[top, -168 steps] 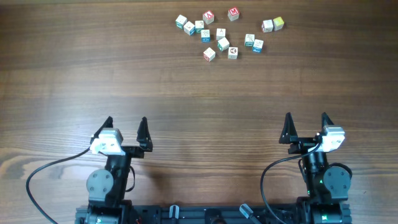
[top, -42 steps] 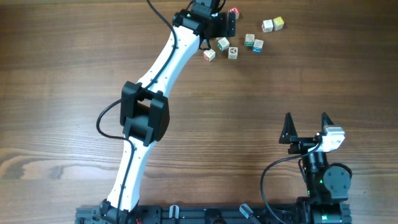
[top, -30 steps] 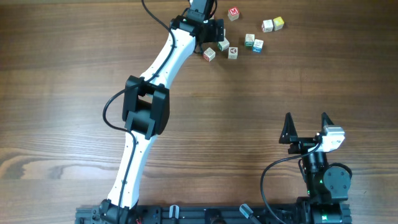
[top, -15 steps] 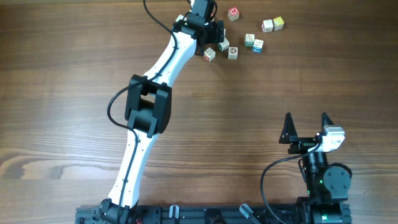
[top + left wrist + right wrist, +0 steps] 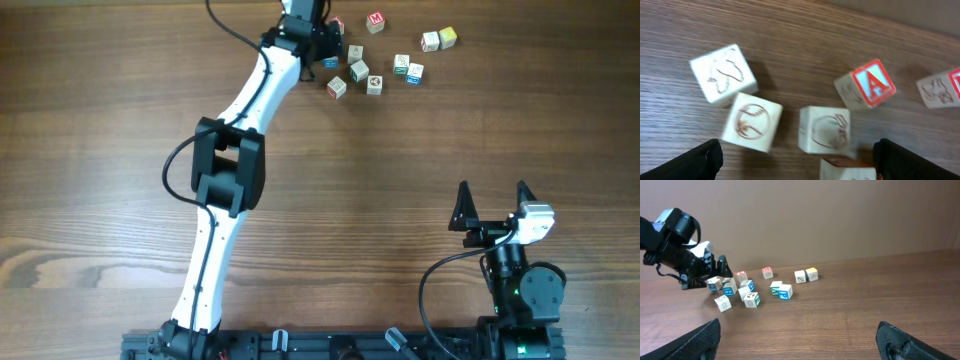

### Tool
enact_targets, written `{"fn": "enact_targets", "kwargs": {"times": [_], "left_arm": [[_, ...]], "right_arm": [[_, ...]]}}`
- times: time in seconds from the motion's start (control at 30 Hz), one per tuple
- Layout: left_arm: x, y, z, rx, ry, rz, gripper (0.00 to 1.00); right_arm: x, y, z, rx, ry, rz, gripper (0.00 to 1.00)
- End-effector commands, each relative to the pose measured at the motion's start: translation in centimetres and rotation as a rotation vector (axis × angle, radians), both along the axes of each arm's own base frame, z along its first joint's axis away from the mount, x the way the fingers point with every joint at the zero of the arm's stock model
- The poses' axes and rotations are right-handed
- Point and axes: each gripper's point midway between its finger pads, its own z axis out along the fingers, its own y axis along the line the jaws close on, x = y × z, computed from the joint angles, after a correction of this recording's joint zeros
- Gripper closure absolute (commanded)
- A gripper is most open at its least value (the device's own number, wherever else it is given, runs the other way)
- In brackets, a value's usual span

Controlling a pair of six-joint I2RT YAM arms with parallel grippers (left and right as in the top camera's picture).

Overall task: Form a circle
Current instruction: 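Lower the left gripper and grasp the red-lettered U block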

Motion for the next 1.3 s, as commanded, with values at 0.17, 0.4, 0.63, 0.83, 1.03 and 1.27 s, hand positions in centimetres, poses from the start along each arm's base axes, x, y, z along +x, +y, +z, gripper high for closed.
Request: {"fn": "enact_targets", "kwargs": {"times": [0.17,0.4,0.63,0.83,1.03,1.27], "left_arm": [[-0.9,-1.7,-2.1,0.005,0.031,-0.01,0.0],[-1.6,-3.0,-4.5,0.018,0.057,-0.035,0.01],[-1.4,-3.1,-6.0,0.019,0.059,-0.035,0.2],[-1.6,-3.2,-6.1,0.015,0.066,-0.04,0.41],[-2.3,-2.9,-6.6,0.031,0.103,-0.04,0.55],[-2.7,-2.7,-6.1,0.042,0.118,-0.046,0.63]], "right_arm": [[0.0,0.3,0.1,0.005,-0.004,0.016,0.0],[0.0,0.3,0.1,0.005,-0.004,0.016,0.0],[0.0,0.3,0.1,0.005,-0.004,0.016,0.0],[0.0,0.3,0.1,0.006,-0.004,0.016,0.01],[0.0,0.3,0.1,0.005,-0.004,0.016,0.0],[0.0,0.3,0.1,0.005,-0.004,0.016,0.0]]}}
